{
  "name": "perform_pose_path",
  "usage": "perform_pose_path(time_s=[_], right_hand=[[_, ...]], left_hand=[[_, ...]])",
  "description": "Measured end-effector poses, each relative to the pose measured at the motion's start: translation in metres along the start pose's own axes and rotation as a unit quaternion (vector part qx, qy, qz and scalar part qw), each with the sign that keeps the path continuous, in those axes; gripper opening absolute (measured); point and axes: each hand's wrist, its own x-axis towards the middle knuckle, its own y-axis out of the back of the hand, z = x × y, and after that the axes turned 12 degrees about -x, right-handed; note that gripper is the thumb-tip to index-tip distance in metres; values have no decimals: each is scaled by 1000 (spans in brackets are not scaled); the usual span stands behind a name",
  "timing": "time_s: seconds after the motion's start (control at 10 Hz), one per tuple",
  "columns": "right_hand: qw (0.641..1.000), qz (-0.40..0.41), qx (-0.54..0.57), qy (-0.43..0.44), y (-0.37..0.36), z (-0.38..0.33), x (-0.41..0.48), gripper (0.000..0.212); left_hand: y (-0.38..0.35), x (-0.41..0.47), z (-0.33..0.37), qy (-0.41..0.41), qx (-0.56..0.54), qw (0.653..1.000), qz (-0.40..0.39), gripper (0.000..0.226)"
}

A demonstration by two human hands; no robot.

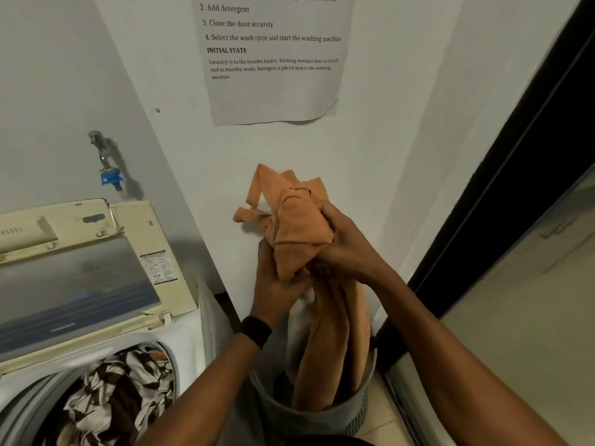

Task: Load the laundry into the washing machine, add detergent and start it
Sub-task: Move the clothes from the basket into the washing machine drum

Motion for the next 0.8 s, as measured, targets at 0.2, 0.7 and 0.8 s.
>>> perform_pose_path(time_s=[0.2, 0.7, 0.8], right_hand=[[993, 89, -82, 10, -20, 48, -43, 126], [970, 242, -9, 4, 19, -2, -53, 14], [938, 336, -3, -85, -1, -2, 1, 27]], left_hand=[[-3, 17, 21, 21, -118, 979, 166, 35], [33, 25, 1, 10, 95, 991, 97, 37], [21, 20, 26, 56, -30, 998, -18, 41]])
